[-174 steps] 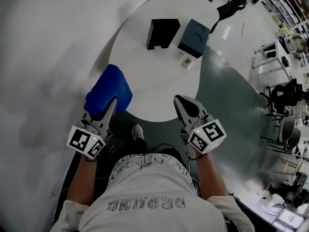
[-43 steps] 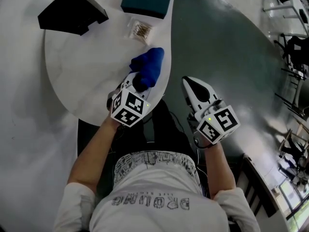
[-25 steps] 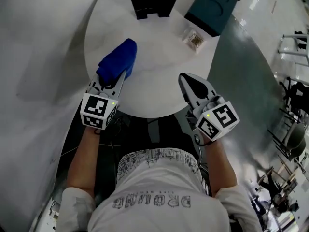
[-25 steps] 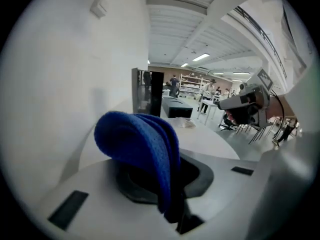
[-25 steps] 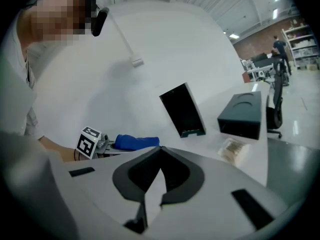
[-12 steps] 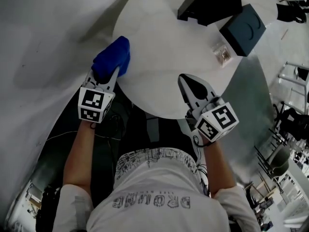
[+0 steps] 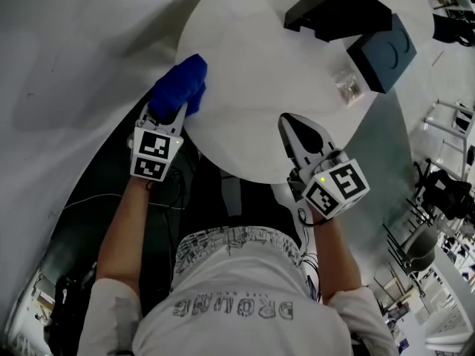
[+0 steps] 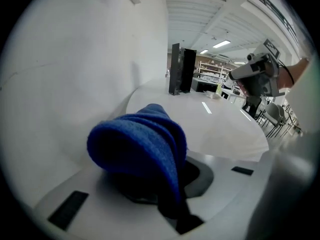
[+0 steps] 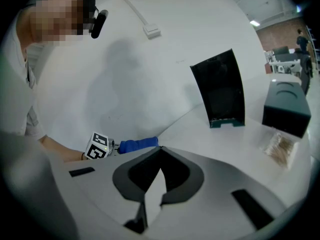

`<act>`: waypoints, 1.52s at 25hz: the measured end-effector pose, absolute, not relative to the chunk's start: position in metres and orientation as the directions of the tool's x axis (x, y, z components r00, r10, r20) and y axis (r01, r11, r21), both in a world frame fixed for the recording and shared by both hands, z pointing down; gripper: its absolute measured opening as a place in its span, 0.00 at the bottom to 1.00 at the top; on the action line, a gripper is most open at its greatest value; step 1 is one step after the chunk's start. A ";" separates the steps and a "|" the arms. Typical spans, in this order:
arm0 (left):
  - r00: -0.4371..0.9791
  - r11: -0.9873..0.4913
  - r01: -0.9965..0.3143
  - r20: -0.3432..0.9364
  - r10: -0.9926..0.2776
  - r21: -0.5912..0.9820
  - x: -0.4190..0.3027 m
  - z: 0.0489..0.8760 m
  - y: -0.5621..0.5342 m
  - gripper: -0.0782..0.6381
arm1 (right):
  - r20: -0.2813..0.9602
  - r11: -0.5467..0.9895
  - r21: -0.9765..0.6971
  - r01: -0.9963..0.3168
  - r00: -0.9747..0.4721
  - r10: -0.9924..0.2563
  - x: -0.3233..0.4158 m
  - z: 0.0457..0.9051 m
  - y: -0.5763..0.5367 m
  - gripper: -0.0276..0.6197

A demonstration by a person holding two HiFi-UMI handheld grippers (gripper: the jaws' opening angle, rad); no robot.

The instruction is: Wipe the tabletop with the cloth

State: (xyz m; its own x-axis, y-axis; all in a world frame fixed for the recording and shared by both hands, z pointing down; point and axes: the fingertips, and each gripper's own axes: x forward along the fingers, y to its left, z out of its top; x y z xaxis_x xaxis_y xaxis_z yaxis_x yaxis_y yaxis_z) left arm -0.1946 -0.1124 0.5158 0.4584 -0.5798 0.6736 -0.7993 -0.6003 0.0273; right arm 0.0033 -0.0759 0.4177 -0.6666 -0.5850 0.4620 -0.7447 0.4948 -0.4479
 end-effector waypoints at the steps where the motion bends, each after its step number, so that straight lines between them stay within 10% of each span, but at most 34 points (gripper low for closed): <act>1: 0.454 -0.606 -0.795 0.677 -0.579 0.015 -0.194 0.516 -0.112 0.21 | 0.461 0.493 -0.449 -0.745 -0.666 -0.586 0.004 0.418 -0.076 0.05; 38: 0.660 -0.976 -0.216 0.740 -0.128 0.024 0.115 0.525 -0.005 0.21 | 0.431 0.069 -0.501 -0.863 -0.317 -0.845 0.240 0.429 0.033 0.05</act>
